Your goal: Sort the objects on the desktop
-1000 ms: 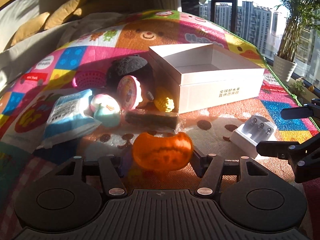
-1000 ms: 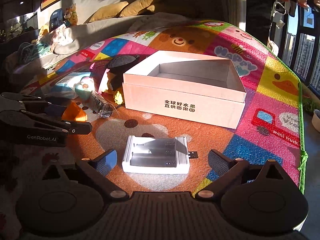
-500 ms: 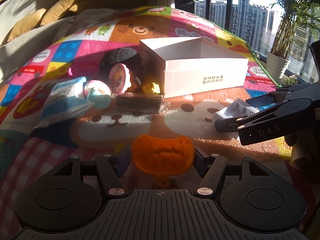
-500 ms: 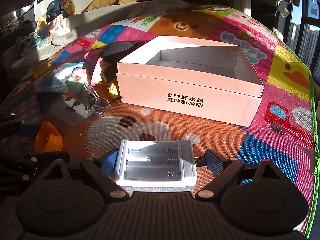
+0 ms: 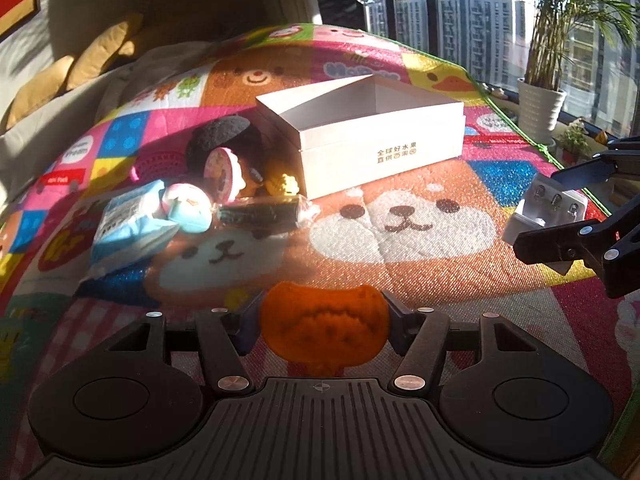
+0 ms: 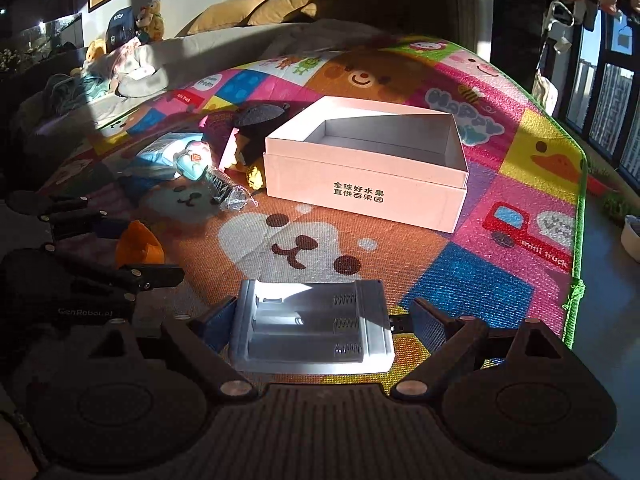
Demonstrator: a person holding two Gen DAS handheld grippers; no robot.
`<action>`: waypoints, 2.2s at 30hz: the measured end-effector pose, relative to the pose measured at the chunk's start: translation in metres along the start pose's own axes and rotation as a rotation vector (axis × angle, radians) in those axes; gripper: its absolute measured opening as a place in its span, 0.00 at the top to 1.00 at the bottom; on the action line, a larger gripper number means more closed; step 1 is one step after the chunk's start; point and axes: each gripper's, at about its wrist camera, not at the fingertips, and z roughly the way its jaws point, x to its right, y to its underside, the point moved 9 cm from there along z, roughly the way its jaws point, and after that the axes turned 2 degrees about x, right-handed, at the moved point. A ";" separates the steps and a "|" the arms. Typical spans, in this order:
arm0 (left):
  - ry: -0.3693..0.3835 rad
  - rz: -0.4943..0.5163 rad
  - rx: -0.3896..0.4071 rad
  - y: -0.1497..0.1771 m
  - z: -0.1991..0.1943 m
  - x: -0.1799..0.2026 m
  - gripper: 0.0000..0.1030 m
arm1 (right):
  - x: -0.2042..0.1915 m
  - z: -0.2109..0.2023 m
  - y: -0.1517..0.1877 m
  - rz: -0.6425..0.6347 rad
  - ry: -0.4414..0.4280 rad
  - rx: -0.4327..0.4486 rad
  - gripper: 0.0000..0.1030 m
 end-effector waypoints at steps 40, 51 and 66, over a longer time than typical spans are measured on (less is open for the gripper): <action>-0.037 -0.057 0.106 -0.090 0.050 -0.070 0.03 | 0.104 0.106 -0.183 0.194 0.073 0.131 0.28; -0.144 -0.338 0.027 -0.009 0.025 -0.121 0.03 | -0.065 0.081 -0.108 -0.271 -0.097 0.151 0.63; -0.165 -0.401 0.062 -0.001 -0.002 -0.147 0.01 | -0.121 0.136 -0.078 -0.415 -0.084 0.017 0.79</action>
